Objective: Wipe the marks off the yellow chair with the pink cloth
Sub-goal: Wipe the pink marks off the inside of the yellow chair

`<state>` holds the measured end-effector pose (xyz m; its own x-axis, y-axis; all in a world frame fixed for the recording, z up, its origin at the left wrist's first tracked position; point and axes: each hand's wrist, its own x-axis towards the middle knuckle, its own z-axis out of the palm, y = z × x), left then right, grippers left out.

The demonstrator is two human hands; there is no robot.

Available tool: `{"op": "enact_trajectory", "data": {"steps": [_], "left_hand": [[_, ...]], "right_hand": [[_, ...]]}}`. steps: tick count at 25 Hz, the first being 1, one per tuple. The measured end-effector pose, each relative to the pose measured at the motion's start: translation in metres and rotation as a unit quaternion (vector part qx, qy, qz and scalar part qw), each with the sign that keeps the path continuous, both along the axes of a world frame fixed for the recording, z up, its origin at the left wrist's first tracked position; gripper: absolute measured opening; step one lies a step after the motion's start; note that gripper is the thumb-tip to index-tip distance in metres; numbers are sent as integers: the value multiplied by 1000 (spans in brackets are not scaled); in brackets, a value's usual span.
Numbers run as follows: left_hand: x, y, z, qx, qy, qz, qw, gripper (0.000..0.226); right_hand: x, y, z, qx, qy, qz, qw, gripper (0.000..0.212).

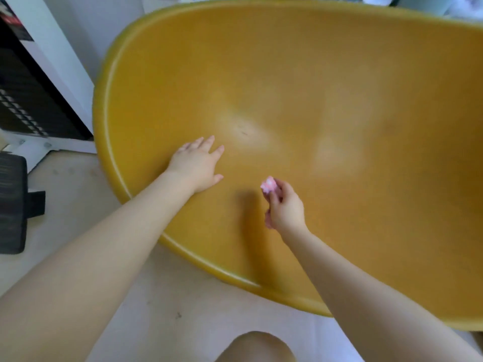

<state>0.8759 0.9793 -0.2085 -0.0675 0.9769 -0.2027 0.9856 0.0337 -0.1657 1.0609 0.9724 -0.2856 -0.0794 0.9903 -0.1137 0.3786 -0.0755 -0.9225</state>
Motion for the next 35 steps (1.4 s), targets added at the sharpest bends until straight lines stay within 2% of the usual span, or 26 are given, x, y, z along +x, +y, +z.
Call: {"op": "enact_trajectory", "data": {"steps": [2, 4, 6, 10, 13, 14, 17, 20, 21, 24, 26, 28, 30, 32, 35], "left_hand": [[-10, 15, 9, -27, 17, -13, 999, 76], [-18, 27, 12, -32, 38, -13, 999, 84], [-24, 35, 10, -29, 68, -11, 997, 94], [-39, 39, 1, -49, 117, 24, 992, 116], [-58, 35, -9, -75, 154, 41, 984, 129], [-61, 34, -12, -70, 156, 37, 985, 131], [-62, 40, -23, -46, 148, 34, 987, 132], [-57, 47, -26, -52, 153, 48, 986, 133], [-57, 48, -26, -58, 158, 50, 985, 134], [-57, 49, -27, -78, 170, 45, 981, 137], [-57, 51, -28, -81, 172, 48, 981, 139], [-58, 52, -27, -76, 166, 48, 982, 138], [-56, 50, -24, -76, 157, 46, 984, 136], [-52, 47, -22, -72, 162, 52, 983, 134], [-52, 47, -19, -58, 161, 56, 984, 134]], "right_hand": [[3, 20, 10, -35, 8, -74, 997, 30], [4, 35, 17, -41, 4, -102, 994, 32], [-4, 48, 14, -22, 1, -109, 994, 32], [-39, 99, -6, 69, 50, -140, 986, 30], [-75, 142, -28, 70, 0, -124, 990, 31], [-89, 149, -34, 76, -23, -106, 991, 30], [-147, 135, -38, 195, -48, 13, 980, 32], [-167, 120, -43, 285, -47, 190, 938, 43], [-156, 132, -43, 300, -50, 218, 927, 46], [-101, 196, -47, 315, -113, 148, 931, 58], [-76, 233, -49, 276, -158, 89, 944, 64], [-97, 223, -44, 227, -114, 79, 964, 62], [-134, 177, -43, 221, -80, 126, 964, 61], [-146, 118, -44, 247, -87, 224, 939, 59], [-117, 98, -48, 316, -92, 405, 853, 61]]}}
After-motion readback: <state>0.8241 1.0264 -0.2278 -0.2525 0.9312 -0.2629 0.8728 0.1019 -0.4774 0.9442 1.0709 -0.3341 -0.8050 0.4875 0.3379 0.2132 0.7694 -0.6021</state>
